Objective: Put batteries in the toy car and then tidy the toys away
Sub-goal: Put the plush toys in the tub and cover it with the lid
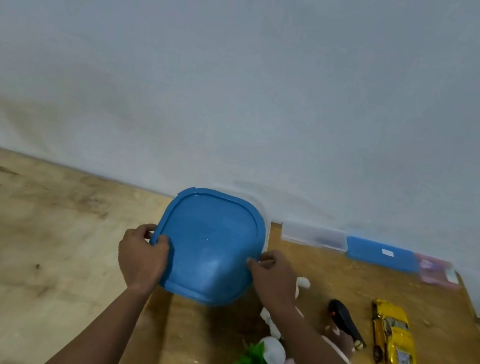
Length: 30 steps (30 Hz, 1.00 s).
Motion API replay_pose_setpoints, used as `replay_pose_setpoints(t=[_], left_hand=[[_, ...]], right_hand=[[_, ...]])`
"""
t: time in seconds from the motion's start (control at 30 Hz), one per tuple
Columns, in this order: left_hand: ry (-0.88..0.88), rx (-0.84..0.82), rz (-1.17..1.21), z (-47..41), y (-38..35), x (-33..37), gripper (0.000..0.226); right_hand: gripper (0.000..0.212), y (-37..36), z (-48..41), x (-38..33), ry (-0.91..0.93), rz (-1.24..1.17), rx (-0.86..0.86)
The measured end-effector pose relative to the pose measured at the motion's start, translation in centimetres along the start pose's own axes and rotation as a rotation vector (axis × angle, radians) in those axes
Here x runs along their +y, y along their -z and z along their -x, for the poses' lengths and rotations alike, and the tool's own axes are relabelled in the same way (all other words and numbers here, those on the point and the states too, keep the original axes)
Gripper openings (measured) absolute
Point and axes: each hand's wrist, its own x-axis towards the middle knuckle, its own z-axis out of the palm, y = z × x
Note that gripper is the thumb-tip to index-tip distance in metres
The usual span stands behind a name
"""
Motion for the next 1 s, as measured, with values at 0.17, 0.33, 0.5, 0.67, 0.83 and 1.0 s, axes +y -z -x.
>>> replay_pose_setpoints(t=[0.17, 0.33, 0.5, 0.67, 0.83, 1.0], left_hand=[[0.050, 0.085, -0.054, 6.7, 3.7, -4.1, 0.032], [0.091, 0.054, -0.166, 12.4, 7.1, -8.7, 0.041], [0.059, -0.029, -0.266, 13.9, 8.8, -11.4, 0.033], [0.052, -0.122, -0.278, 11.7, 8.4, -12.6, 0.027], [0.023, -0.223, -0.332, 9.5, 6.9, -14.1, 0.026], [0.101, -0.363, -0.384, 9.2, 6.0, -14.4, 0.030]], right_hand=[[0.015, 0.2, 6.4, 3.0, 0.059, -0.001, -0.066], [0.022, -0.5, 11.8, 6.0, -0.005, 0.145, -0.163], [0.016, -1.3, 14.4, 6.4, -0.023, 0.316, -0.280], [0.009, -3.5, 13.2, 4.7, 0.017, 0.482, -0.302], [0.005, -5.9, 11.7, 4.4, -0.002, 0.651, -0.282], [0.013, -6.1, 11.5, 4.9, -0.078, 0.718, -0.354]])
